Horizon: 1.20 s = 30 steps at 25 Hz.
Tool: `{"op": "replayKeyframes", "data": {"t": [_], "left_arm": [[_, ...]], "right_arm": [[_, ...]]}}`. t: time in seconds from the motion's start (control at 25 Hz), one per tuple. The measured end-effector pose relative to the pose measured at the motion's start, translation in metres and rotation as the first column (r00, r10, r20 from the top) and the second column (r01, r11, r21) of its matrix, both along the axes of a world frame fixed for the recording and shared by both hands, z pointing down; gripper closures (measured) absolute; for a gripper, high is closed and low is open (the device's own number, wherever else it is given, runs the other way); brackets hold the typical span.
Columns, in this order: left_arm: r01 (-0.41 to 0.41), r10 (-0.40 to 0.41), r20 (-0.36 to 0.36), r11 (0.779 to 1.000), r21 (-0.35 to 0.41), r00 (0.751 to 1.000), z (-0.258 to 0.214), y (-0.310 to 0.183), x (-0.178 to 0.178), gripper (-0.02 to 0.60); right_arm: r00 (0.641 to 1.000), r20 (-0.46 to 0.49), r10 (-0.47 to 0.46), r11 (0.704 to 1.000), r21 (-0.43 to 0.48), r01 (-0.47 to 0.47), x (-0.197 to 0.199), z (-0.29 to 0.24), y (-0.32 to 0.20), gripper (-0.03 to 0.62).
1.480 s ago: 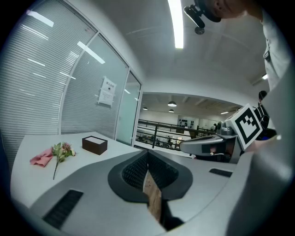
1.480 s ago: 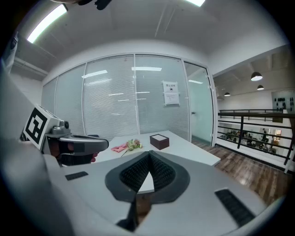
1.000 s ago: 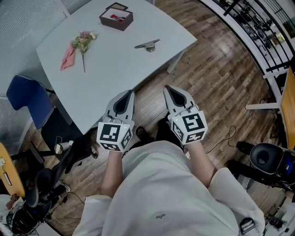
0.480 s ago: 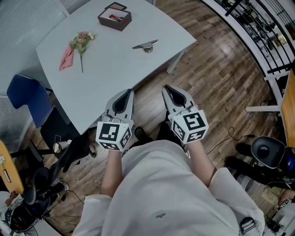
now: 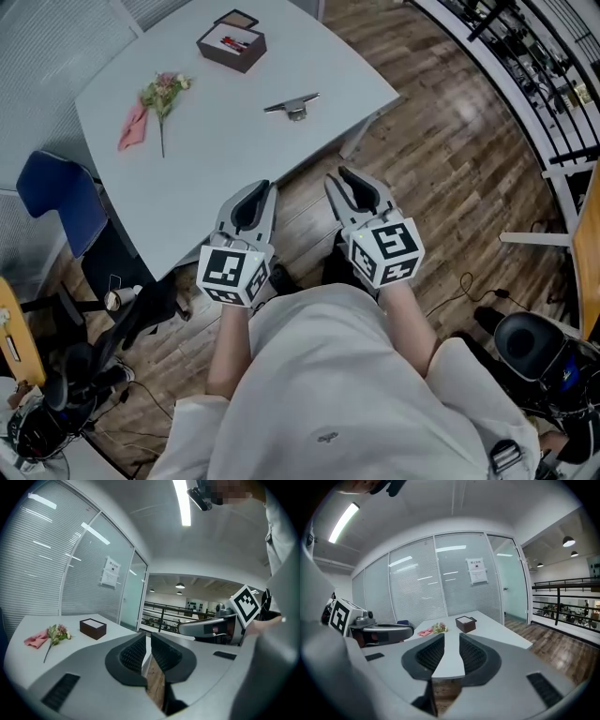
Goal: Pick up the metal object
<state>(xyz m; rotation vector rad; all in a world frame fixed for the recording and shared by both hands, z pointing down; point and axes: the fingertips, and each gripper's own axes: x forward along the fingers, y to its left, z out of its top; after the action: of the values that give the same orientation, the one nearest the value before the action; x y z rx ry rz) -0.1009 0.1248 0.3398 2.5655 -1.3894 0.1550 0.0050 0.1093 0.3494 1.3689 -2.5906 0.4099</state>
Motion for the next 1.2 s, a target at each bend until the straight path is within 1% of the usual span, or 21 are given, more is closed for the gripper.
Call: {"op": "replayKeyframes", "data": {"t": [0.16, 0.24, 0.32, 0.6, 0.72, 0.96, 1.2], "left_arm": [[0.011, -0.011, 0.006, 1.0, 0.002, 1.0, -0.003, -0.019, 0.017, 0.557], [0.016, -0.016, 0.012, 1.0, 0.002, 1.0, -0.003, -0.028, 0.026, 0.545], [0.024, -0.024, 0.018, 1.0, -0.003, 1.0, -0.002, -0.038, 0.033, 0.511], [0.05, -0.05, 0.031, 0.999, -0.018, 0.998, 0.003, -0.066, 0.068, 0.489], [0.066, -0.065, 0.03, 0.997, -0.026, 0.997, 0.007, -0.075, 0.084, 0.476], [0.09, -0.088, 0.039, 0.995, -0.036, 0.995, 0.015, -0.089, 0.115, 0.46], [0.095, -0.092, 0.051, 0.994, -0.059, 0.994, 0.024, -0.099, 0.147, 0.437]], "right_arm": [[1.0, 0.01, -0.017, 1.0, -0.004, 0.017, 0.017, -0.002, -0.021, 0.48], [1.0, 0.015, -0.019, 1.0, -0.004, 0.019, 0.027, -0.002, -0.032, 0.477], [1.0, 0.019, -0.023, 1.0, -0.004, 0.023, 0.035, -0.002, -0.043, 0.472], [0.998, 0.033, -0.05, 0.999, -0.016, 0.051, 0.07, 0.001, -0.076, 0.444], [0.997, 0.033, -0.072, 0.997, -0.023, 0.073, 0.083, 0.002, -0.086, 0.433], [0.992, 0.032, -0.118, 0.992, -0.027, 0.119, 0.107, 0.006, -0.102, 0.431], [0.988, 0.036, -0.152, 0.987, -0.047, 0.154, 0.128, 0.012, -0.11, 0.419]]}}
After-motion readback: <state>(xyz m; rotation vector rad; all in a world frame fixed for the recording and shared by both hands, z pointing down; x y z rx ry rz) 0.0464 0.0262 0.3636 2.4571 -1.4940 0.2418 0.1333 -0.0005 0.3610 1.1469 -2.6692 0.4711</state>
